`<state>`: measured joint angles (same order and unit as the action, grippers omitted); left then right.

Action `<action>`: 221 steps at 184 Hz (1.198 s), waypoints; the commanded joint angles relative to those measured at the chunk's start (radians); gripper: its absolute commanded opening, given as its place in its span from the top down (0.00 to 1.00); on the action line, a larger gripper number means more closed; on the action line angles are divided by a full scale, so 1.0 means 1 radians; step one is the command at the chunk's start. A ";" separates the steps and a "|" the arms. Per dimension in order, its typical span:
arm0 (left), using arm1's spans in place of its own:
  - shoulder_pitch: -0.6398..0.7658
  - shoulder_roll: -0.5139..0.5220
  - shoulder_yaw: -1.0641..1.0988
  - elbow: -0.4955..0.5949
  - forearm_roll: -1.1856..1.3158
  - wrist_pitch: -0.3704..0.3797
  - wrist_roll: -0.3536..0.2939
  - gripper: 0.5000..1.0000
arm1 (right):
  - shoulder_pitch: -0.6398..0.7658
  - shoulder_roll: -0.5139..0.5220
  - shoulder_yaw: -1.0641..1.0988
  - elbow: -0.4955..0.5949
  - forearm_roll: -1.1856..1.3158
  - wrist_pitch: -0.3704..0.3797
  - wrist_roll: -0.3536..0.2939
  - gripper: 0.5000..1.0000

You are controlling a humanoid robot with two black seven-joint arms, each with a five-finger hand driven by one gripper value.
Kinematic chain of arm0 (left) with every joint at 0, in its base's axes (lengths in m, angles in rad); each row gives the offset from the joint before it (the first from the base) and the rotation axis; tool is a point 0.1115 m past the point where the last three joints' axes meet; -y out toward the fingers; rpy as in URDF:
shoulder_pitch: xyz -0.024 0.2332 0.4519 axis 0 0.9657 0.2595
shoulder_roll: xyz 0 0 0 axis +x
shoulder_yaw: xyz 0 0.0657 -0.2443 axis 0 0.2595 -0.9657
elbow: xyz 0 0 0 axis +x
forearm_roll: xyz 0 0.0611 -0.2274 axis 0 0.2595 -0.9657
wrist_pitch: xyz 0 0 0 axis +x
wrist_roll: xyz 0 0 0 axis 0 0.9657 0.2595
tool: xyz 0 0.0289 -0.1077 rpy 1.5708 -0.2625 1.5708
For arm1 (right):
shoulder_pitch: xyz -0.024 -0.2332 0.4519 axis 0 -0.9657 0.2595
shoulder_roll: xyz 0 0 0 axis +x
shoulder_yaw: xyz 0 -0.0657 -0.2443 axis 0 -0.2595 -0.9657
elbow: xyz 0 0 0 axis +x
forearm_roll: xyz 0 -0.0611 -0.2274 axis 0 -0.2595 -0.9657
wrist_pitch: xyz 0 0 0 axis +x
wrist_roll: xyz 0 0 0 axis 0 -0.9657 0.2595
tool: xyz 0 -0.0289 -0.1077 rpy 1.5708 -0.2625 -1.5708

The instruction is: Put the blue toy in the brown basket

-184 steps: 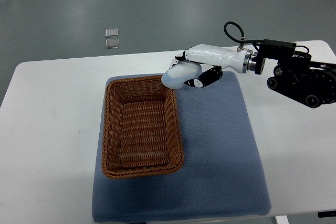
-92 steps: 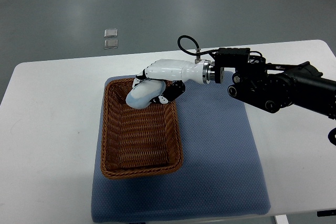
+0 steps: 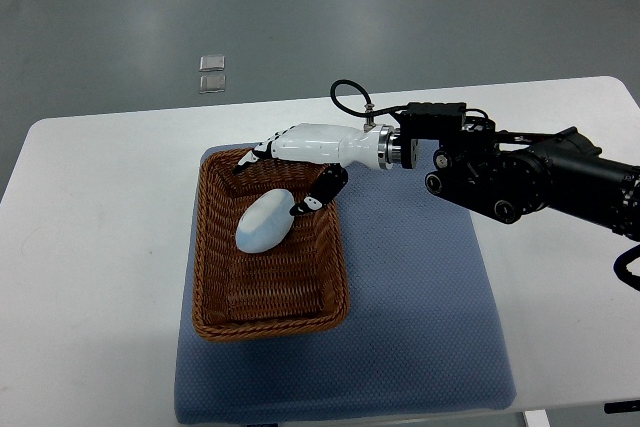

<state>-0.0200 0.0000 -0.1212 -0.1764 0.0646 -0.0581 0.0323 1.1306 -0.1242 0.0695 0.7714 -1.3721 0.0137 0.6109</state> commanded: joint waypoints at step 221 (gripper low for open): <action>-0.014 0.000 0.000 0.009 0.000 0.000 0.000 0.00 | -0.333 -0.232 0.358 -0.029 1.302 -0.035 -0.329 0.27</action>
<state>-0.0333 0.0000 -0.1212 -0.1672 0.0644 -0.0577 0.0323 0.8059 -0.3606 0.4209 0.7447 -0.1053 -0.0171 0.2755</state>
